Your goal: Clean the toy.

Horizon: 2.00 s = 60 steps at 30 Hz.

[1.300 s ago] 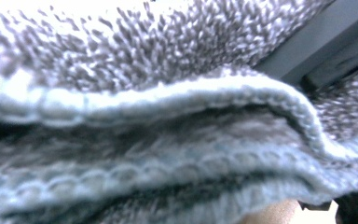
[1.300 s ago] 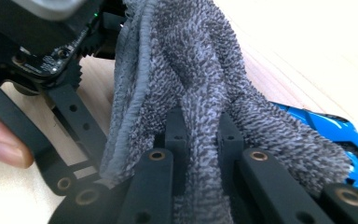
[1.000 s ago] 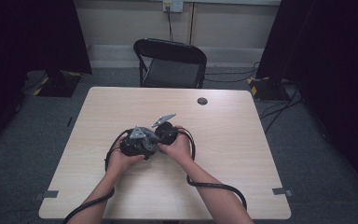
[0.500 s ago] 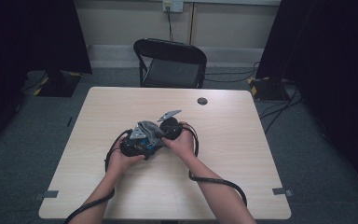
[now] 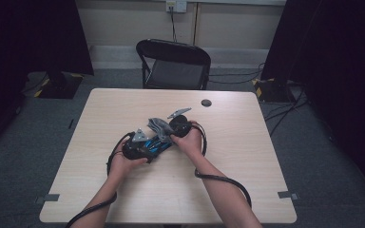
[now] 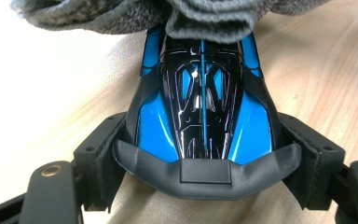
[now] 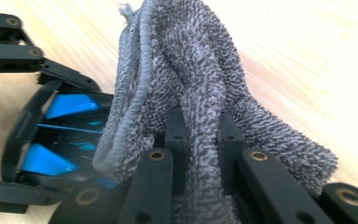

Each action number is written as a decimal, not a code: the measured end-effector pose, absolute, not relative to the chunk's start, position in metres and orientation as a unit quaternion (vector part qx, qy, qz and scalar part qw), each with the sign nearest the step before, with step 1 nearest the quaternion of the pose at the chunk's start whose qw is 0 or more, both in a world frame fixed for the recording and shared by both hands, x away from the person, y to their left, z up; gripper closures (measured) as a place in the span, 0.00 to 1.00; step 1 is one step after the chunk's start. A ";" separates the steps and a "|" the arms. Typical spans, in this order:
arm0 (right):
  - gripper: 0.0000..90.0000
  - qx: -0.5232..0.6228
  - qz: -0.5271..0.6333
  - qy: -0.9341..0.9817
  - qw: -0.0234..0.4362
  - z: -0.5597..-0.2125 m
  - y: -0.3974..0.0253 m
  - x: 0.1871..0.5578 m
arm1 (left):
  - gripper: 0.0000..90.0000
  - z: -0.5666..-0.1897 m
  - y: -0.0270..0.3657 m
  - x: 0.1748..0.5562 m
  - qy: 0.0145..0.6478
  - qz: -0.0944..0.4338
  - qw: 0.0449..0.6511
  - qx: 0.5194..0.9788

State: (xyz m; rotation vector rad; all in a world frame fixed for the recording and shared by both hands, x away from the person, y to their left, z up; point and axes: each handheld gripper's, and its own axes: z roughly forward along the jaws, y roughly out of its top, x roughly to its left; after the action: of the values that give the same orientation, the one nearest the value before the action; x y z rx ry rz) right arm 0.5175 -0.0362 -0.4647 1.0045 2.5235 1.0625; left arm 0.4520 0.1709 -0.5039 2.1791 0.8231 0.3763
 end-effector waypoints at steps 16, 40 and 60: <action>0.89 0.382 0.355 0.845 0.119 -0.472 -0.054 0.532 | 0.27 -0.504 0.171 0.452 0.321 0.148 0.381 0.854; 0.89 0.406 0.336 0.836 0.150 -0.478 -0.085 0.542 | 0.27 -0.504 0.171 0.452 0.324 0.147 0.381 0.854; 0.89 0.398 0.370 0.826 0.150 -0.434 -0.111 0.527 | 0.27 -0.504 0.171 0.452 0.325 0.146 0.382 0.853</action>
State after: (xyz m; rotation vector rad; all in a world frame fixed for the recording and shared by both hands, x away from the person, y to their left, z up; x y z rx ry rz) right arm 0.5266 -0.1105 -0.4343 1.1446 2.3724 1.0630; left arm 0.4518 0.1710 -0.5041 2.1759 0.8279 0.3725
